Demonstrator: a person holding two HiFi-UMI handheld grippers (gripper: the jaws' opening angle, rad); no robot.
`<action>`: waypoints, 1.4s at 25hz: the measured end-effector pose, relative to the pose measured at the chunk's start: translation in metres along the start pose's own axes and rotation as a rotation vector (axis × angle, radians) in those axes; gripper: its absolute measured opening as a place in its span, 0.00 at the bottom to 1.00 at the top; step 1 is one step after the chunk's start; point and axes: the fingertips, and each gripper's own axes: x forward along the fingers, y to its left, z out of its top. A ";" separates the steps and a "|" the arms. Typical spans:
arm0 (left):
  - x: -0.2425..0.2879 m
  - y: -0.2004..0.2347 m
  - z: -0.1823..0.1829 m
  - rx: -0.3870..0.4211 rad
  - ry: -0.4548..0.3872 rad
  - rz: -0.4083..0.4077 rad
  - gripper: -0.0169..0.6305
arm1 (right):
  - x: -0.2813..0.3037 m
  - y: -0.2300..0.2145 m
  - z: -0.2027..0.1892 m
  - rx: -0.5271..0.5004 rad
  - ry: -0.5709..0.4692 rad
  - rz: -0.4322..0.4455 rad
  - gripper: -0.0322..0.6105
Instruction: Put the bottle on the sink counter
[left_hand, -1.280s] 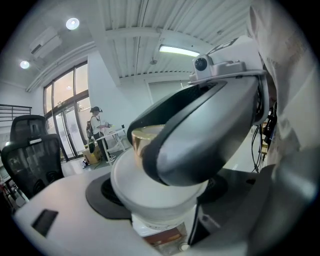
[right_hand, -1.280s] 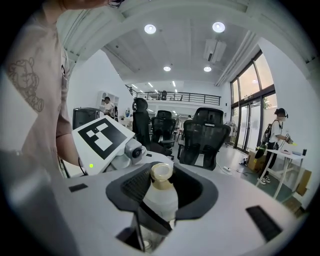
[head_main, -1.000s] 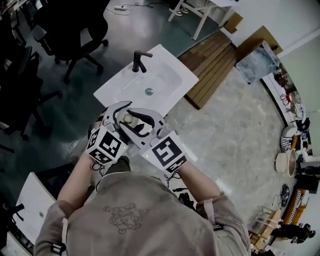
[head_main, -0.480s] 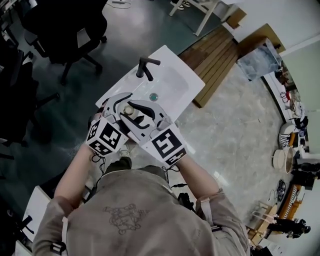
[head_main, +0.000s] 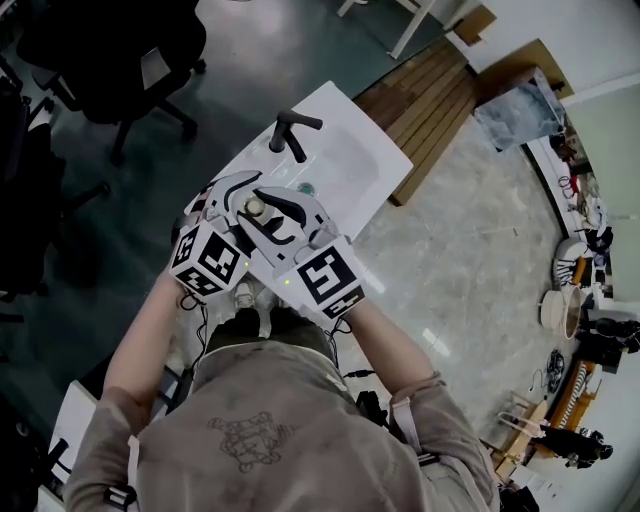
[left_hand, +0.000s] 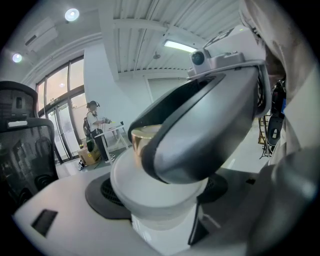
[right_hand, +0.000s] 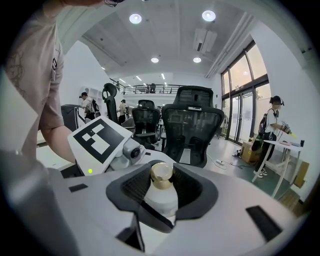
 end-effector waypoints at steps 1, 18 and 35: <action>0.004 0.002 -0.002 -0.003 0.000 -0.002 0.54 | 0.003 -0.004 -0.002 0.002 0.000 -0.002 0.27; 0.075 0.035 -0.032 -0.097 0.004 0.068 0.54 | 0.031 -0.073 -0.048 0.053 0.017 -0.015 0.27; 0.095 0.060 -0.134 -0.312 0.151 0.166 0.54 | 0.092 -0.120 -0.091 0.117 0.036 -0.060 0.27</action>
